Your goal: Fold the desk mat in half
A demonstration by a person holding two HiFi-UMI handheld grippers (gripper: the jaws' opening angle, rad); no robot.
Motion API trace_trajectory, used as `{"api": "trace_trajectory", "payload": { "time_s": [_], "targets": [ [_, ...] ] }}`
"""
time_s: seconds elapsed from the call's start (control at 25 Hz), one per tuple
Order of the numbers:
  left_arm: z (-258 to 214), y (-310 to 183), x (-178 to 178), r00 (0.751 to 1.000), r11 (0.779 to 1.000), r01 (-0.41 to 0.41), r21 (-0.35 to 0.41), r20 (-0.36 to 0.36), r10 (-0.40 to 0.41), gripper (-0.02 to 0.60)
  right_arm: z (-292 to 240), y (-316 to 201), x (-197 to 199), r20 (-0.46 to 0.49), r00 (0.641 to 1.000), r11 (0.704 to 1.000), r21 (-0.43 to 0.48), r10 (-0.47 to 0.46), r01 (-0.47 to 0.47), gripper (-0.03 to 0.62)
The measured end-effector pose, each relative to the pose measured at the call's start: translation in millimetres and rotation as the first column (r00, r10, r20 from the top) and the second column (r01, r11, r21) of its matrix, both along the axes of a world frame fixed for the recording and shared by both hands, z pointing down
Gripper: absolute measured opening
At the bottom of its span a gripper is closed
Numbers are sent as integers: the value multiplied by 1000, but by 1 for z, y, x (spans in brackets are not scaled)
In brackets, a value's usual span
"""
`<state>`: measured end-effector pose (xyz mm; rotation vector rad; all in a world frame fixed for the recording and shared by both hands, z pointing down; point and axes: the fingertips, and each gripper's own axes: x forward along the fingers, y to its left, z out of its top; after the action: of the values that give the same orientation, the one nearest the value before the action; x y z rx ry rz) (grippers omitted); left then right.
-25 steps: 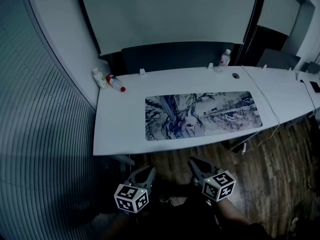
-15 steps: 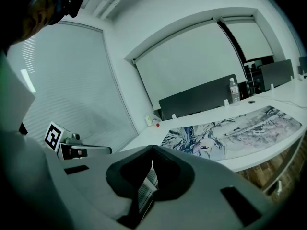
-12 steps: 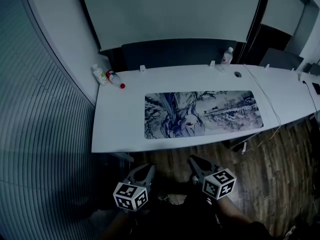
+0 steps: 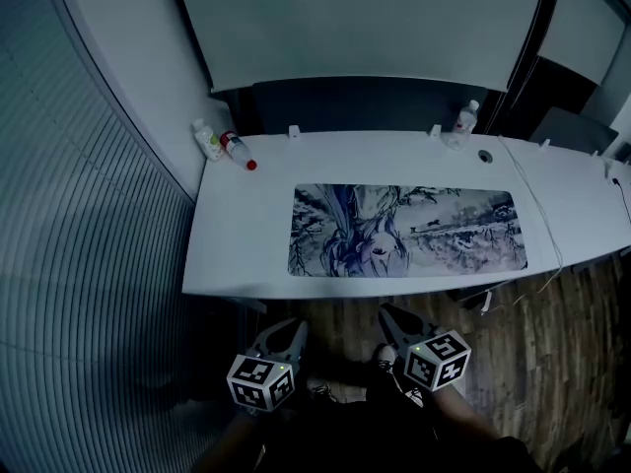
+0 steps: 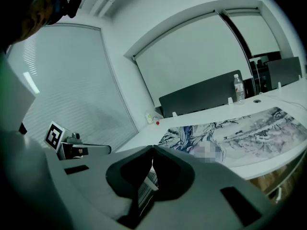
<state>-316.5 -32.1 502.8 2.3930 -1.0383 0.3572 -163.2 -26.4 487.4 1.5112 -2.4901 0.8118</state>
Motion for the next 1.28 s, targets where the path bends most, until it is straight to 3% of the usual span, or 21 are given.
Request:
{"api": "trace_trajectory", "payload": {
  "time_s": [0.52,1.28],
  "targets": [
    [20,-28,20,989,989,145,-30,43,-143,6,10,-41,32,27,995,996,-6,-94,94,23],
    [58,-51,68,941,945,319,-71,139,-308,6,38,-60,90,72,968,968,-57,-241,246,23]
  ]
}}
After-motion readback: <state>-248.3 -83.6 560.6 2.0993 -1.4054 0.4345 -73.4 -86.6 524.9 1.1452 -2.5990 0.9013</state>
